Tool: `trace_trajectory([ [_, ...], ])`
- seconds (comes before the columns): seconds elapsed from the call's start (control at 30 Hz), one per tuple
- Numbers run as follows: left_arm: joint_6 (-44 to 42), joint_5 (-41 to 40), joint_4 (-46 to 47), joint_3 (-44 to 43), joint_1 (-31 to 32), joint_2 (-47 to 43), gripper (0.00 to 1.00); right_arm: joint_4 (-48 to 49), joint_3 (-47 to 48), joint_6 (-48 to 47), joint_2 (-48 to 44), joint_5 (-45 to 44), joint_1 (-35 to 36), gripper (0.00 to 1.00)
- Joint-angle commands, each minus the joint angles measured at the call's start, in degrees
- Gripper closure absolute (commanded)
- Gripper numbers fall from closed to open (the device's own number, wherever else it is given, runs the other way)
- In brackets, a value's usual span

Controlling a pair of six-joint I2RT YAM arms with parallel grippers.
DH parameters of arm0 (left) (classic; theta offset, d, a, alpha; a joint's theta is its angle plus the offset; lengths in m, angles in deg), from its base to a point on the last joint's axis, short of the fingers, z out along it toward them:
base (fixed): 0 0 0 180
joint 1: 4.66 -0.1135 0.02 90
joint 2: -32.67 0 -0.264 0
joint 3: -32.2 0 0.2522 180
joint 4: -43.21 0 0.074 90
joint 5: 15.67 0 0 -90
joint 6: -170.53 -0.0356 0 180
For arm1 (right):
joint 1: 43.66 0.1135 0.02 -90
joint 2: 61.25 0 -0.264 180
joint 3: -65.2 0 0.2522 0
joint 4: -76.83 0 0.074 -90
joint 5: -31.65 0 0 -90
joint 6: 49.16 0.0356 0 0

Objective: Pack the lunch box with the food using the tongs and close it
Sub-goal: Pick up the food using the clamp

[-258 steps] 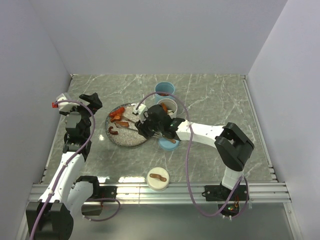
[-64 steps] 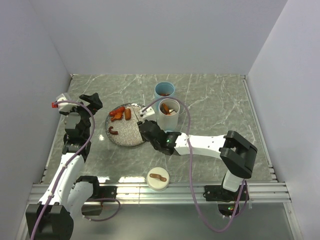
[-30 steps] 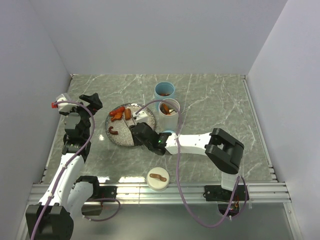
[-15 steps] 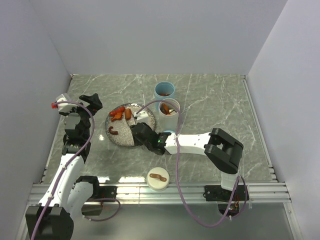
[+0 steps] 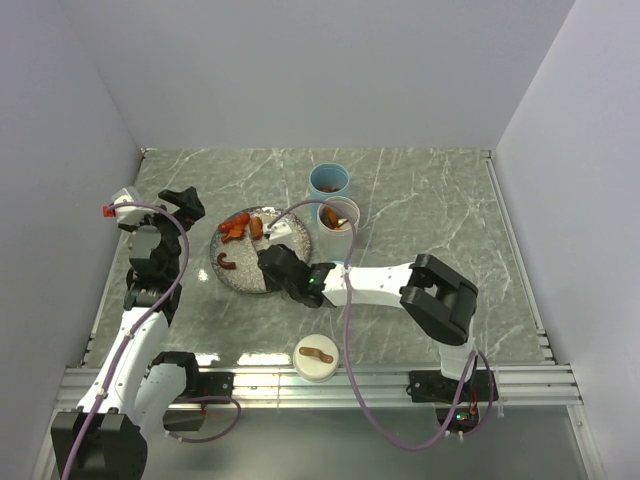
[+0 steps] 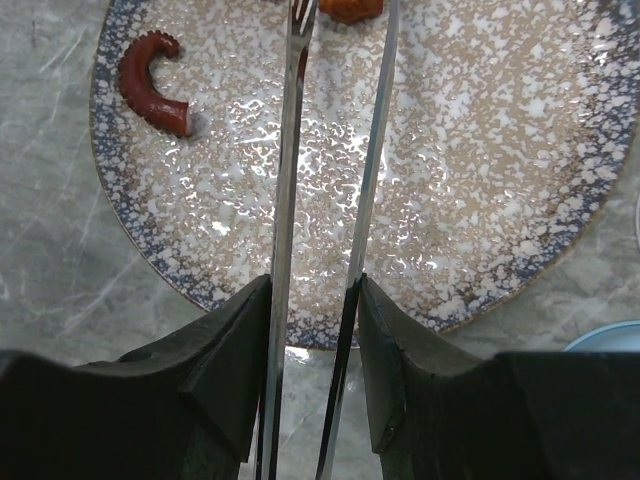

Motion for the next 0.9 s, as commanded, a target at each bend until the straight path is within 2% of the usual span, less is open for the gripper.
trace_trajectory([
  [0.0,-0.1,-0.4,1.1,0.4,-0.2,-1.4,0.0,-0.4,3.1,0.6,1.0,-1.1,0.3,0.54],
  [0.07,-0.1,-0.4,1.1,0.4,-0.2,-1.5,0.01,-0.9,3.4,0.6,1.5,-1.0,0.3,0.57],
  [0.2,-0.1,-0.5,1.0,0.4,-0.2,-1.6,0.01,-2.0,3.6,0.5,1.0,-2.1,0.3,0.69],
  [0.3,-0.1,-0.6,1.0,0.4,-0.2,-1.7,0.01,-2.4,2.9,-0.5,-1.2,-4.7,0.3,0.72],
  [0.87,-0.1,-0.4,1.5,0.4,-0.2,-1.3,0.01,-1.8,-3.5,-7.5,-20.3,-16.5,0.3,0.72],
])
